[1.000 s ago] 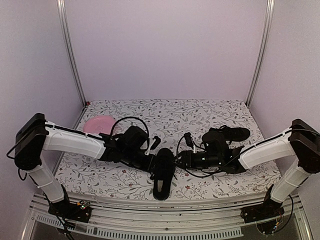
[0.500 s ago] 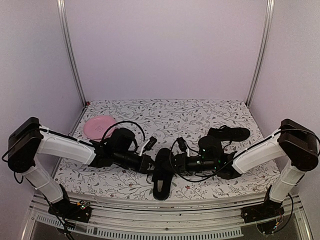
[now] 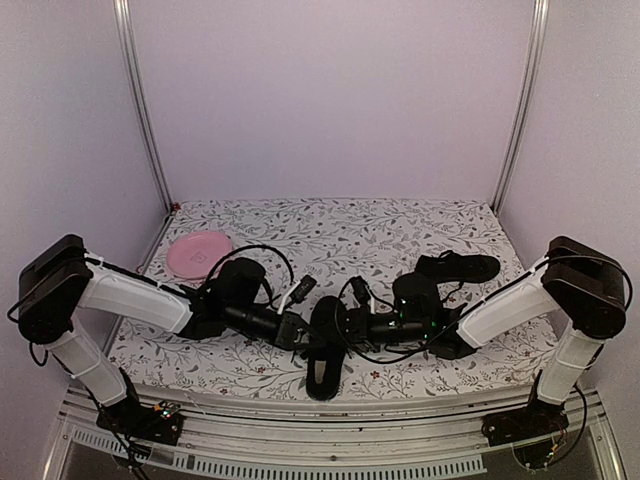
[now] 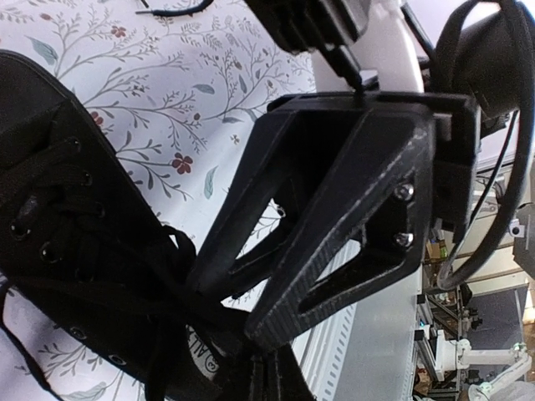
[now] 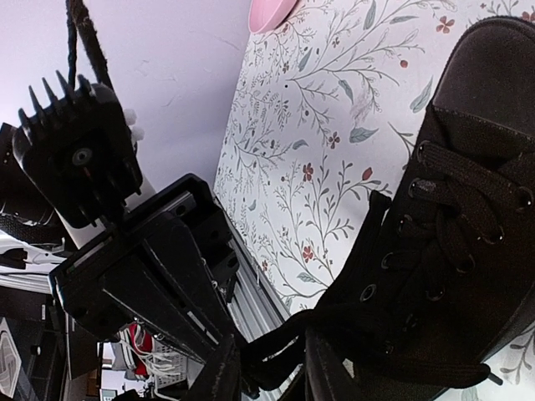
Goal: Tie the shoes
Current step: Pull the loops with the shoelace from the shoe.
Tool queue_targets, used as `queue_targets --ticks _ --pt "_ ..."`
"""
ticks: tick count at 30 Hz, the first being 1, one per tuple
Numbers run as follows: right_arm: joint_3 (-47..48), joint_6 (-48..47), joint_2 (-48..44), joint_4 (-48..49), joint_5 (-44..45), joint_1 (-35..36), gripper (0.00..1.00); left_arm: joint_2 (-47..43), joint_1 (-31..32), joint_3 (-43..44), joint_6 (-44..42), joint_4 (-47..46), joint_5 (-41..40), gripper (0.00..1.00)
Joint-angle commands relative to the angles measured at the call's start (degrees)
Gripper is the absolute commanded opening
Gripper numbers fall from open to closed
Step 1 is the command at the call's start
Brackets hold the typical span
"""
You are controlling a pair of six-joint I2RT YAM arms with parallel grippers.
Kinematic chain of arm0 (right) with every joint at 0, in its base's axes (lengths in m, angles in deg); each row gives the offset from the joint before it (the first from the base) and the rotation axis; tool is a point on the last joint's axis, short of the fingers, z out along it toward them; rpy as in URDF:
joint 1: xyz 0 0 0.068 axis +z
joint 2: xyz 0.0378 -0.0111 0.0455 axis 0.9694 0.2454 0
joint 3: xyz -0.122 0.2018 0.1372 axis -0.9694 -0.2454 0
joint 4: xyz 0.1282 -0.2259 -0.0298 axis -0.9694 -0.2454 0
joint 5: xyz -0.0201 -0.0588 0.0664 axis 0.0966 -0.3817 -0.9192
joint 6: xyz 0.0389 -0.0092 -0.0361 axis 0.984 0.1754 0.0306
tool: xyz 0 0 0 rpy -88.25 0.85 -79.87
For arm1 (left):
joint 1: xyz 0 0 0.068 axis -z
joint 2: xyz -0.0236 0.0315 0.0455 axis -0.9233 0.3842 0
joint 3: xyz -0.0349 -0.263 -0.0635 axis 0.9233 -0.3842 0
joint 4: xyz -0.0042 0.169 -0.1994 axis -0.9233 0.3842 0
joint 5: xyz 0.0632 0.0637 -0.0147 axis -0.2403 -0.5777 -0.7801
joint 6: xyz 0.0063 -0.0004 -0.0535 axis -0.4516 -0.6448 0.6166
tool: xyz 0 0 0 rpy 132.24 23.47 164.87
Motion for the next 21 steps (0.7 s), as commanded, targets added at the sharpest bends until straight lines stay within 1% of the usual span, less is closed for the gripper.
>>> queue_targets --ticks 1,8,12,17,21 --pt "0.08 2.85 1.99 4.77 -0.80 0.21 0.26 0.58 -0.43 -0.78 -0.03 -4.87 2.40 0.00" --pt "-3.41 10.70 4.90 17.15 -3.57 -0.70 0.26 0.76 -0.48 -1.64 0.76 -6.57 1.70 0.00" --pt "-4.31 13.10 5.55 19.47 -4.27 -0.70 0.28 0.42 -0.52 -1.91 1.03 -6.69 0.18 0.00" --pt "-4.80 14.04 4.75 19.67 -4.17 -0.71 0.33 -0.29 -0.50 -2.37 1.09 -6.82 -1.67 0.00" --pt "-4.31 14.44 5.09 19.92 -4.34 -0.69 0.34 -0.08 -0.54 -2.46 1.31 -7.72 -1.64 0.00"
